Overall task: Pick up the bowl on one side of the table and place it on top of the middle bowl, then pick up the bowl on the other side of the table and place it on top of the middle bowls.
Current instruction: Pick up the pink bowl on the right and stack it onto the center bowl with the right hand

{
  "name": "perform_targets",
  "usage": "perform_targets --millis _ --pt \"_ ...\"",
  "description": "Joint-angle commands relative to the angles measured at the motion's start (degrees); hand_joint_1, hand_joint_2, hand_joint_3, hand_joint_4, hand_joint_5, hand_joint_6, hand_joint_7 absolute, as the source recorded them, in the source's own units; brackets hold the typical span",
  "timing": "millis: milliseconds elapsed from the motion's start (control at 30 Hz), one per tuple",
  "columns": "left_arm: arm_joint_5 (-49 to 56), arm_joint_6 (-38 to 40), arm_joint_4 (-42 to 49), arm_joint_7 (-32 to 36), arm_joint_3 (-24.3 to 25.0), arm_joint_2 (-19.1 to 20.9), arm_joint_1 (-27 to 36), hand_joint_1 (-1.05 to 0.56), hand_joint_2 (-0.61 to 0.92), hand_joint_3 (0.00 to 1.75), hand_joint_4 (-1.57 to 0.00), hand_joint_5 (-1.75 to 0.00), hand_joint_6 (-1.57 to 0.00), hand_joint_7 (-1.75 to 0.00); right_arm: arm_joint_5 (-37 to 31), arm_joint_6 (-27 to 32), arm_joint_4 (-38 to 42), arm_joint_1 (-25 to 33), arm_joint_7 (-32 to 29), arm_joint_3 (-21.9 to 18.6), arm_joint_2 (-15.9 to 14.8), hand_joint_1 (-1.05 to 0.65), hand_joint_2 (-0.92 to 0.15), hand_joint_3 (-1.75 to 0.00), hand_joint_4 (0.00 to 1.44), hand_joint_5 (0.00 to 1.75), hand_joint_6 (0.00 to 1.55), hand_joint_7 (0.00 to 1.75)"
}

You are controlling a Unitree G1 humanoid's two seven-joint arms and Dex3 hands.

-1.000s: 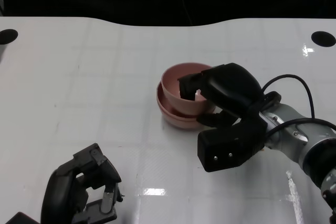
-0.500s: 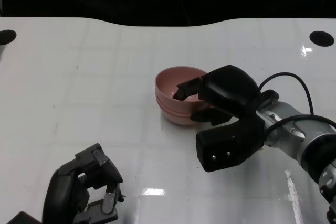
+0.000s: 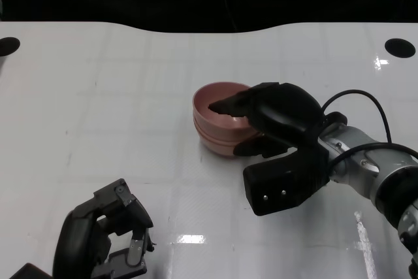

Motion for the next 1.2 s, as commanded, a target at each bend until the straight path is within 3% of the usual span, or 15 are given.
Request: perform_targets --millis 33,433,933,1100,1200 --pt "-0.2 -0.1 -0.1 0.3 0.4 0.7 -0.1 -0.05 0.43 1.34 -0.85 -1.75 -0.79 -1.59 -0.8 0.0 -3.6 1.2 -0.5 0.2 -2.8 -0.76 -0.92 -0.39 0.27 0.0 0.31 0.0" --pt "-0.7 -0.5 0.6 0.0 0.7 1.0 -0.4 -0.04 0.42 1.35 -0.85 -1.75 -0.8 -1.58 -1.1 -0.2 -9.7 7.1 -5.9 -0.8 -5.4 -0.76 -0.92 -0.39 0.2 0.0 0.23 0.0" --pt "-0.9 0.1 0.0 -0.1 0.5 1.0 -0.2 -0.04 0.43 1.34 -0.85 -1.75 -0.8 -1.58 -0.7 -2.2 -13.7 12.4 -2.5 -0.2 -7.6 -0.72 -0.92 -0.35 0.21 0.01 0.26 0.02" --pt "-0.9 0.2 0.1 0.0 0.5 0.9 -0.3 -0.03 0.42 1.35 -0.85 -1.75 -0.8 -1.57 0.6 -5.8 -15.9 15.5 -6.9 -2.4 -8.5 -0.63 -0.92 -0.27 0.23 0.03 0.26 0.01" --pt "-0.8 -0.1 0.4 -0.1 0.5 0.9 -0.5 -0.03 0.42 1.35 -0.85 -1.75 -0.8 -1.57 -0.3 -7.9 -17.8 17.6 -11.2 -3.4 -9.7 -0.59 -0.92 -0.31 0.21 0.02 0.24 0.0"
